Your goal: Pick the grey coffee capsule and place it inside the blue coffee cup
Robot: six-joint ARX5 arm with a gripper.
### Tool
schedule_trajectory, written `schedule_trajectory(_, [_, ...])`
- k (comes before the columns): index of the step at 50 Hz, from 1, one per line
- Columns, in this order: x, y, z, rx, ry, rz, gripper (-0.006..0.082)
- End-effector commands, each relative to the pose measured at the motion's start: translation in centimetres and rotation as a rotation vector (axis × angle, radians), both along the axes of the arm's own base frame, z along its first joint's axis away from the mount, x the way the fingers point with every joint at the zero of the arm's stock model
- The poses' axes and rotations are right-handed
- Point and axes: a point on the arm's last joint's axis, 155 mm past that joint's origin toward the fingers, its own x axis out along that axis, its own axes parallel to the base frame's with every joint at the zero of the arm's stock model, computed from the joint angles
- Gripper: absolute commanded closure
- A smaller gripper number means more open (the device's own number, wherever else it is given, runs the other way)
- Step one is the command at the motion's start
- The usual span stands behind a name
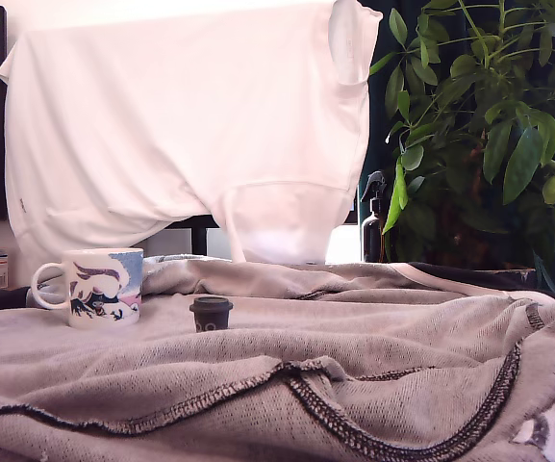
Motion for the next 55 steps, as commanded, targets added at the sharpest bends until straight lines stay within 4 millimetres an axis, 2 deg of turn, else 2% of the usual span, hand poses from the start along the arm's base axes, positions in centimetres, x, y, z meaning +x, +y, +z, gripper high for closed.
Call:
schedule_trajectory(1, [-0.5,-0.6,1.0,-0.015,-0.061,-0.041,0.0763])
schedule_trajectory(7, [-1.6,-1.5,3.3,-0.026,-0.157,-0.096,0.0763])
schedule_trajectory(11, [-2.1,-2.3,3.8,-0.045,-0.171,-0.140,0.0763])
schedule_trajectory(25, [-1.9,-5.8,1.6,-0.069,-0.051,-0.295,0.0762])
schedule_trajectory(33, [-1.3,-7.9,-0.5,-0.049,0.041,-0.363,0.0749])
schedule_trajectory(34, [-1.2,-8.2,-0.9,-0.041,0.055,-0.367,0.0716])
schedule_trajectory(36, [-1.1,-8.7,-1.6,-0.022,0.073,-0.380,0.0585])
schedule_trajectory(40, [-0.7,-9.3,-2.7,0.012,0.103,-0.383,0.0211])
schedule_trajectory(43, [0.0,-9.3,-3.8,0.019,0.153,-0.361,0.0062])
schedule_trajectory(48, [0.9,-9.8,-5.5,0.045,0.228,-0.356,0.0048])
schedule_trajectory(55, [1.8,-11.1,-6.2,0.118,0.237,-0.379,0.0048])
